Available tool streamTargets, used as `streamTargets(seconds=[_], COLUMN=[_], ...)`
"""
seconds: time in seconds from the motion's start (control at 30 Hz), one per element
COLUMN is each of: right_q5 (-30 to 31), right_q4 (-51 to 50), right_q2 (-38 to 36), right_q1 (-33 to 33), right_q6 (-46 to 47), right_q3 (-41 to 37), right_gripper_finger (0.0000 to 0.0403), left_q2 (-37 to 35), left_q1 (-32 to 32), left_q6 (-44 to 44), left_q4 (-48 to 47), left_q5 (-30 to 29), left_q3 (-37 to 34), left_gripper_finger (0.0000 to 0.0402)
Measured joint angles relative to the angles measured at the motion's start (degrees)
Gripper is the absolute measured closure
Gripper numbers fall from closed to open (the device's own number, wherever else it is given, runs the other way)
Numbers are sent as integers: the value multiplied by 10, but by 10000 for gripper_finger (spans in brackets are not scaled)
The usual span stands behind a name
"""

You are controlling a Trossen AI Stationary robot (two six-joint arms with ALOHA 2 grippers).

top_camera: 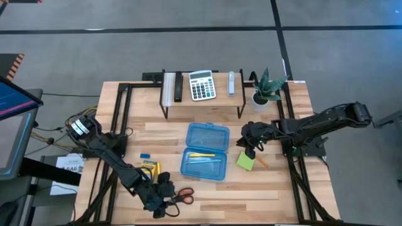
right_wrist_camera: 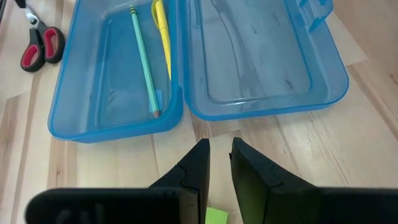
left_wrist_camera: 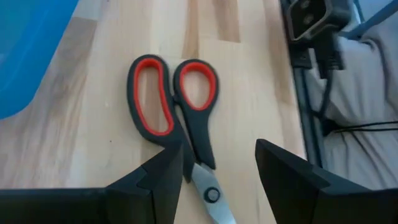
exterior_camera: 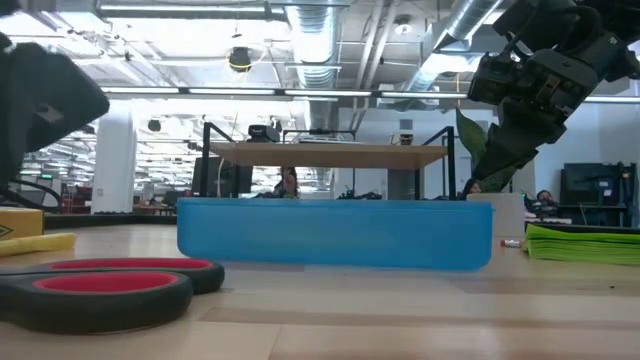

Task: Pack school essentials
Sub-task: Put the scissors into the blue supply box

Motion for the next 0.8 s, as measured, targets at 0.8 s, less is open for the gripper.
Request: streamTargets(seconds=[0.8], right_q5=[0], right_q4=[11], right_q2=[0], right_q1=[0], right_q6=[-1], right_q3=[0], right_gripper_finger=[315], left_q2=[86], left_q1=[12], left_q6=[-58], left_q4=[-93], left_q5=[68], left_q3=[68], left_gripper_finger=[214])
